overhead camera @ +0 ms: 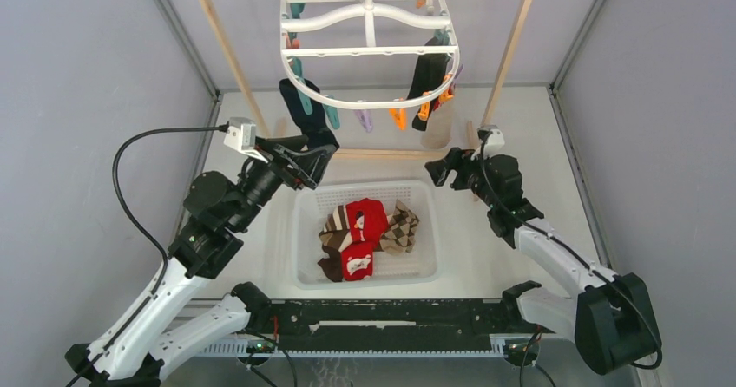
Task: Remove the socks clipped to the hanger
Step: Remove the sock from the hanger.
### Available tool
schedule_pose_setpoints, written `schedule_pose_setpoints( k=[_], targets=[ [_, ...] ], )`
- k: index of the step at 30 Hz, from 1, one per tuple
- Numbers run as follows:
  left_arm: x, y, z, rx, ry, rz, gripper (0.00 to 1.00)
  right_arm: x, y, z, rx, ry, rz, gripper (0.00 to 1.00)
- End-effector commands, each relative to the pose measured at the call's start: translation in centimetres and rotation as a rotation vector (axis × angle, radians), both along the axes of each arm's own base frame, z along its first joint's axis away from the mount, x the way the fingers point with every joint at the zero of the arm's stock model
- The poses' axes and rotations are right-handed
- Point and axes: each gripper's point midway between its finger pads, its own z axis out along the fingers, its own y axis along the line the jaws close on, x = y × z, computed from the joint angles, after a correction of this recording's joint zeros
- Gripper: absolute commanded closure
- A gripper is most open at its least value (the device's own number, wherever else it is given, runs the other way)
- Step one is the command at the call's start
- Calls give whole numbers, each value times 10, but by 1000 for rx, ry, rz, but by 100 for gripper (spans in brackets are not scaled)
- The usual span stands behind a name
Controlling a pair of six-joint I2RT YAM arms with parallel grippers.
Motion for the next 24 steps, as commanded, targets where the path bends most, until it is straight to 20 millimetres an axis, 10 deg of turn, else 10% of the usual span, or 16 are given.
schedule_pose_setpoints(
  k=[1,18,24],
  targets=[
    [1,3,-6,0,8,14,3,34,-7,55,58,-209,-28,10],
    [-3,-5,-33,20,67,-33,0,79,-8,77,245,-355,165,9],
    [-5,-4,-49,19,94,-35,0,79,3,72,294,-323,228,23]
  ],
)
